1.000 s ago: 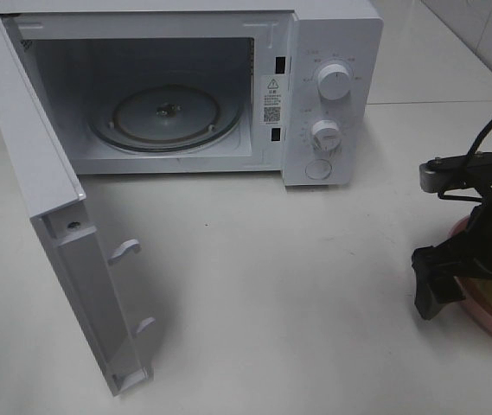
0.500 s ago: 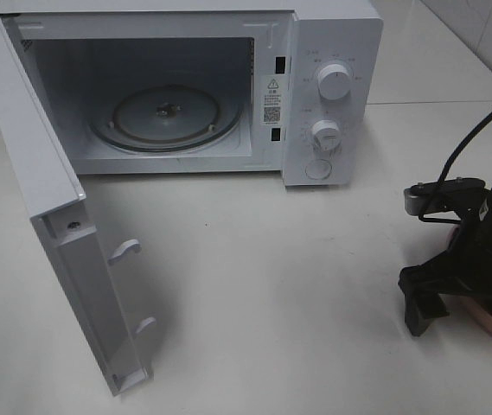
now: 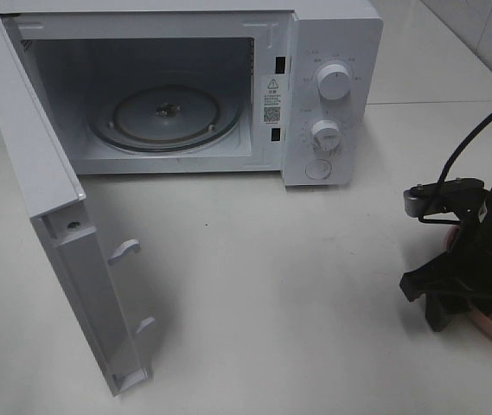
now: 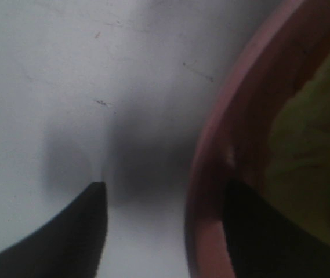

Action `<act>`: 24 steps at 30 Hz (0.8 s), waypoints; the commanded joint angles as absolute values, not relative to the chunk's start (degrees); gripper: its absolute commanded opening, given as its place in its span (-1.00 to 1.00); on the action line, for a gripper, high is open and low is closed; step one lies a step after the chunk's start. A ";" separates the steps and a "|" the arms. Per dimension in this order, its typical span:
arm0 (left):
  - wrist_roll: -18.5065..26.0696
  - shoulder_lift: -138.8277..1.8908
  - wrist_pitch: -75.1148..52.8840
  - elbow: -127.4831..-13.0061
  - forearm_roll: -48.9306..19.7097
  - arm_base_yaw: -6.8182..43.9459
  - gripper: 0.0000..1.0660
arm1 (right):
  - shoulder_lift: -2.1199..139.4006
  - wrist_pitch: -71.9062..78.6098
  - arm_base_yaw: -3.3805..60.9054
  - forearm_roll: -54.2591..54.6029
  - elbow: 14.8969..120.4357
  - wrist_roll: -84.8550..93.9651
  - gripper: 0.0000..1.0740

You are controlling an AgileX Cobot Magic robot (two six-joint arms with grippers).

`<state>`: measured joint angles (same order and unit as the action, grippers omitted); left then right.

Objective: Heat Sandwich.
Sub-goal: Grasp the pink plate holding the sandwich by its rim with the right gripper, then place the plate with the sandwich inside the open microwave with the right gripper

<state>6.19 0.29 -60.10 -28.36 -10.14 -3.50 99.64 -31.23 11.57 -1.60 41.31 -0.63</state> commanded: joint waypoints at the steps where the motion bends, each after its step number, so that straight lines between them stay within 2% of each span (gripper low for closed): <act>1: 6.30 1.72 -59.42 -28.25 -10.20 -3.50 0.94 | 99.81 -31.34 11.40 -1.26 41.31 -0.46 -0.47; 2: 6.30 1.72 -59.42 -28.25 -10.20 -3.50 0.94 | 100.04 -31.34 11.40 -1.26 41.31 -0.46 -0.70; 3: 6.30 1.72 -59.42 -28.25 -10.20 -3.50 0.94 | 100.04 -31.17 11.40 -1.26 41.31 -0.57 -0.82; 6: 6.30 1.72 -59.42 -28.25 -10.20 -3.50 0.94 | 100.04 -30.60 11.40 -1.20 41.31 -1.38 -1.00; 20: 6.30 1.72 -59.42 -28.25 -10.20 -3.50 0.94 | 100.04 -32.37 11.52 -5.84 42.97 -5.79 -0.99; 24: 6.30 1.72 -59.42 -28.25 -10.20 -3.50 0.94 | 100.04 -34.38 11.52 -10.60 43.89 -10.43 -0.99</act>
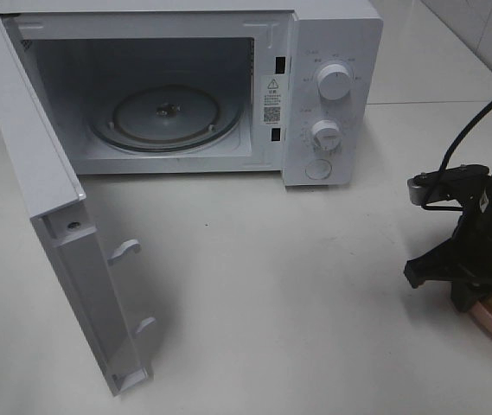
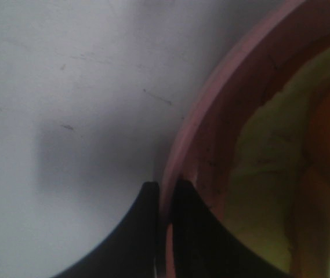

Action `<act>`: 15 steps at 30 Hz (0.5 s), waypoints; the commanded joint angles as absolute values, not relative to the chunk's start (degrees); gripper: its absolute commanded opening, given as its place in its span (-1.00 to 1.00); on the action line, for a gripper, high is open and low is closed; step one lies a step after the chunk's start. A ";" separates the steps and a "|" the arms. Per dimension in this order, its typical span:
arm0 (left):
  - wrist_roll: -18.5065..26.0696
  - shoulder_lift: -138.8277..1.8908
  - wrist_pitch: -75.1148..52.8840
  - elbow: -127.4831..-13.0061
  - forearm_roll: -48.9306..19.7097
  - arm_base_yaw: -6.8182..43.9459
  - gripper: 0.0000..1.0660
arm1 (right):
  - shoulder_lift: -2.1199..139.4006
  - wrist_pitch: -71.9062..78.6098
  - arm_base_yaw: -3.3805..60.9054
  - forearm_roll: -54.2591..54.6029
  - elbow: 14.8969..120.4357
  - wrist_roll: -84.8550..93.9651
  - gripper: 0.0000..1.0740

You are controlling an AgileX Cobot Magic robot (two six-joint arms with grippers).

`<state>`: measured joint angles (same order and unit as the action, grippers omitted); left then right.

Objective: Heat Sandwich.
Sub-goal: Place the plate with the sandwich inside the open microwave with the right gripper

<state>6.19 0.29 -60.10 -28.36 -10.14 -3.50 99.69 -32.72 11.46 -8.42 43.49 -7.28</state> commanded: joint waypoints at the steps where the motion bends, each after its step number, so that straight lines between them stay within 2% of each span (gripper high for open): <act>1: 6.30 1.72 -59.42 -28.25 -10.20 -3.50 0.94 | 100.04 -34.38 11.52 -10.60 43.89 -10.43 -0.99; 6: 6.30 1.72 -59.42 -28.25 -10.20 -3.50 0.94 | 99.87 -35.75 11.57 -12.83 44.00 -12.89 -0.99; 15: 6.30 1.72 -59.42 -28.25 -10.20 -3.50 0.94 | 98.38 -40.62 17.42 -22.12 44.00 -20.86 -0.99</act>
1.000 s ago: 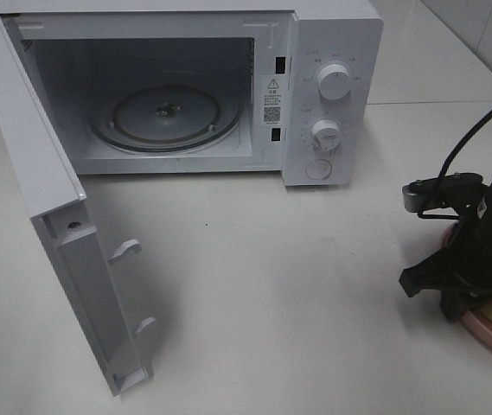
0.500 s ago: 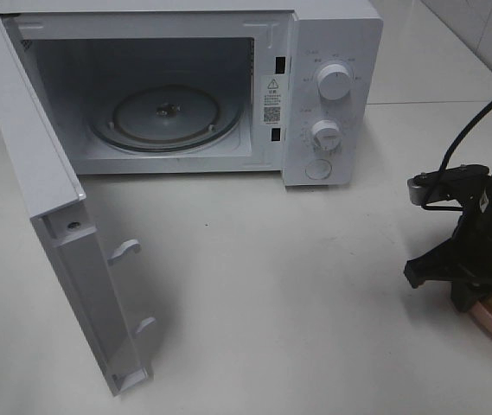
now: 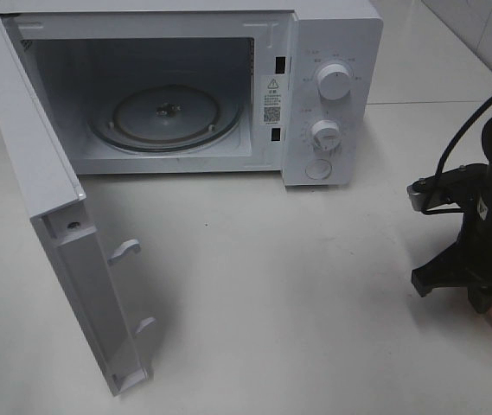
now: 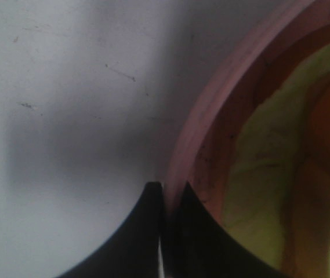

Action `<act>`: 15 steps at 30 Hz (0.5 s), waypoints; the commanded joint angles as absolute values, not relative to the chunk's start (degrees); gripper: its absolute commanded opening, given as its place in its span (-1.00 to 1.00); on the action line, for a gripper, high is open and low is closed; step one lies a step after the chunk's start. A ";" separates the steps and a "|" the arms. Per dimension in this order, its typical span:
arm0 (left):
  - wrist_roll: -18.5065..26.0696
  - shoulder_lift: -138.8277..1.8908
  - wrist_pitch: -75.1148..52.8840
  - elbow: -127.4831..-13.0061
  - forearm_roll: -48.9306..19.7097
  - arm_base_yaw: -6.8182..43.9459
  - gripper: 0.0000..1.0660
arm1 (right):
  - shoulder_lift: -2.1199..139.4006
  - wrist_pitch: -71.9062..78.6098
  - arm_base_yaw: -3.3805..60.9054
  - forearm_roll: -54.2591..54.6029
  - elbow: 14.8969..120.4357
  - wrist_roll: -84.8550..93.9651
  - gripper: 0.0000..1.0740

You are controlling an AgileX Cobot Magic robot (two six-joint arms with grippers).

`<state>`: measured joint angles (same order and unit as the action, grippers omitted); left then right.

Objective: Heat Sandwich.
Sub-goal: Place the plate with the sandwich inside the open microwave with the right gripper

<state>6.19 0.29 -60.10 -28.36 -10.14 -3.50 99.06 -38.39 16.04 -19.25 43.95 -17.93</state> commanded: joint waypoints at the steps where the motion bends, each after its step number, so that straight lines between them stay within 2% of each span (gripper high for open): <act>1: 6.30 1.72 -59.42 -28.25 -10.20 -3.50 0.94 | 98.38 -40.62 17.42 -22.12 44.00 -20.86 -0.99; 15: 6.30 1.72 -59.42 -28.25 -10.20 -3.50 0.94 | 93.62 -47.50 20.17 -26.24 44.00 -22.92 -0.99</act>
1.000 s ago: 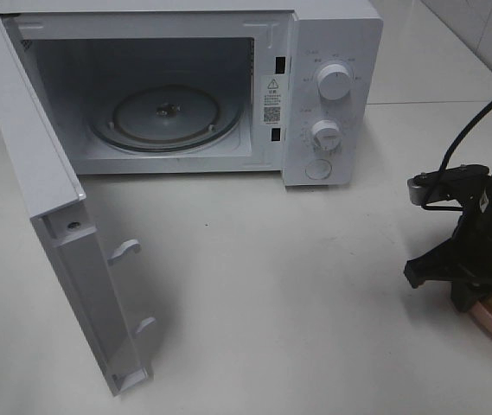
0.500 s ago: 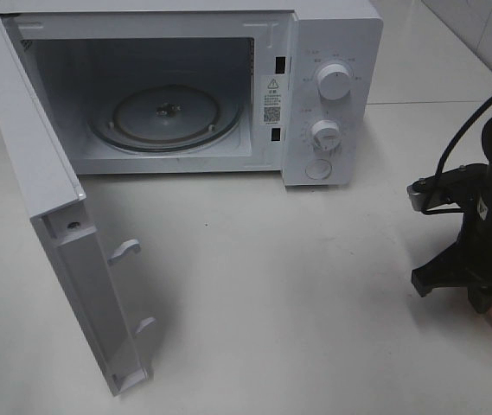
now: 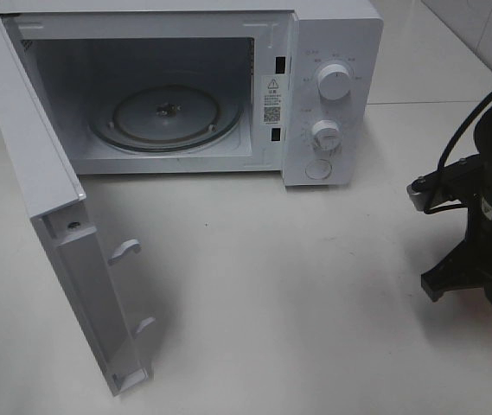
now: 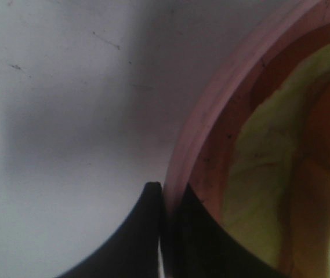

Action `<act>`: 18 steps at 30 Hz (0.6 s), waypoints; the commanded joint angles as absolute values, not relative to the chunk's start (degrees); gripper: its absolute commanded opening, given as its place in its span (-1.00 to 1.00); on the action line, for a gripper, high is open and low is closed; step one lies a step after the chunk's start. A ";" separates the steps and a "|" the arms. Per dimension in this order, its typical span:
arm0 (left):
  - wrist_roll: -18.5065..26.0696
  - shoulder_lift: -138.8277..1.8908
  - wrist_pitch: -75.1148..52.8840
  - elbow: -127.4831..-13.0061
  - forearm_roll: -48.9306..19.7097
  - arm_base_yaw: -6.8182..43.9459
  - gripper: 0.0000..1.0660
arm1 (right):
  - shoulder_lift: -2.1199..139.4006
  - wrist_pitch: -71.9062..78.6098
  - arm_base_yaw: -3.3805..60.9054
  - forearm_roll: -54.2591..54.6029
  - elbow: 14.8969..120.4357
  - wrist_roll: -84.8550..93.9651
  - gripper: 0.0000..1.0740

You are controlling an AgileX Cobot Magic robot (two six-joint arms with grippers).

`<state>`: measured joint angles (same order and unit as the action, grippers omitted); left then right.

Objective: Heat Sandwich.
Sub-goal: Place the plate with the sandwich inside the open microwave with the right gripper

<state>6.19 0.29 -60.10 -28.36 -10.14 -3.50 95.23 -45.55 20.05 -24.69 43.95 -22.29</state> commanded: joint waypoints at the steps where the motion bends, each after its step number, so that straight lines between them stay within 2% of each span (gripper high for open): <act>1: 6.30 1.72 -59.42 -28.25 -10.20 -3.50 0.94 | 93.62 -47.50 20.17 -26.24 44.00 -22.92 -0.99; 10: 6.30 1.72 -59.42 -28.25 -10.20 -3.50 0.94 | 90.70 -50.53 23.43 -26.87 44.00 -22.86 -0.99; 18: 6.30 1.72 -59.42 -28.25 -10.20 -3.50 0.94 | 90.70 -52.25 29.62 -26.24 44.00 -21.94 -0.99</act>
<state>6.19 0.29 -60.10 -28.36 -10.14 -3.50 91.16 -50.65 27.85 -25.50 43.95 -22.63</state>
